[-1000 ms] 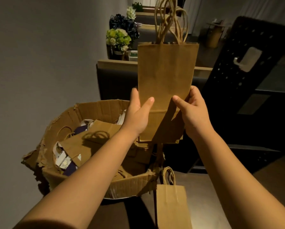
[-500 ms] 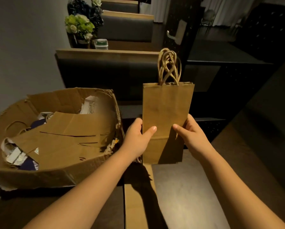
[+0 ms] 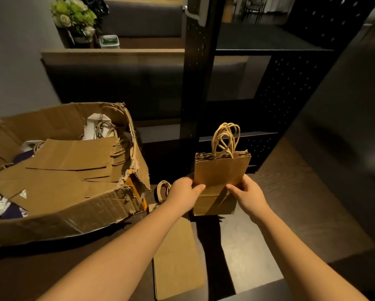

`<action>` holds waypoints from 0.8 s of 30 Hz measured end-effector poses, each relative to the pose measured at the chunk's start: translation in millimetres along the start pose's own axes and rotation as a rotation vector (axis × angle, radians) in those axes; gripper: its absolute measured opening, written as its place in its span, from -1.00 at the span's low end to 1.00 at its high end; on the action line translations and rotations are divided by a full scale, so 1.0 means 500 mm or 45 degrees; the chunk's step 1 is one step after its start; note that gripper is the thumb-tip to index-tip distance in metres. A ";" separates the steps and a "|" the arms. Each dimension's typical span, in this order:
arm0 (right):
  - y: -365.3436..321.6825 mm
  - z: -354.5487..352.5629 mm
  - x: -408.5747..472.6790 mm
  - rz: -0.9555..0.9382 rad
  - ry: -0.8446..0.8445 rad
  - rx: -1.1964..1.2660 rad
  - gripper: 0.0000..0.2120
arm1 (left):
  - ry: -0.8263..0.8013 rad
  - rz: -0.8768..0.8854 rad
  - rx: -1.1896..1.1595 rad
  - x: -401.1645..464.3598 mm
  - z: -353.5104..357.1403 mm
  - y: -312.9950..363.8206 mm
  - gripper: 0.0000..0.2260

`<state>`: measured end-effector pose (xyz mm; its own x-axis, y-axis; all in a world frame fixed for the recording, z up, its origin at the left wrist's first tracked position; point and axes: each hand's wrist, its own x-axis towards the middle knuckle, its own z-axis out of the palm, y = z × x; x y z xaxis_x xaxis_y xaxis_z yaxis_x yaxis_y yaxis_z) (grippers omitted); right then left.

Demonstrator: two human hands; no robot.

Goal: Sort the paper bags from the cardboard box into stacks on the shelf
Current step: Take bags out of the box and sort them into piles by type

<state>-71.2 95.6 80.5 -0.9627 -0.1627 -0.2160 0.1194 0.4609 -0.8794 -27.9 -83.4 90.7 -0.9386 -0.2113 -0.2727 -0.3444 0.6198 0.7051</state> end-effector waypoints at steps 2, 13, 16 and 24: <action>0.010 -0.005 0.003 0.024 0.000 -0.011 -0.78 | -0.017 -0.018 0.040 0.007 0.014 -0.002 -0.75; 0.035 -0.015 0.008 0.094 -0.035 -0.036 -0.62 | -0.074 0.007 0.146 0.024 0.059 -0.020 -0.79; 0.037 -0.010 0.014 0.106 -0.051 -0.048 -0.64 | -0.096 -0.026 0.193 0.027 0.064 -0.024 -0.78; 0.047 0.000 0.021 0.091 -0.068 -0.082 -0.67 | -0.124 -0.037 0.413 0.033 0.072 -0.032 -0.71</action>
<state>-78.4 105.1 57.5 -0.9377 -0.1732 -0.3011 0.1696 0.5280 -0.8321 -37.1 -69.2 51.3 -0.9166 -0.1690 -0.3622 -0.3322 0.8262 0.4551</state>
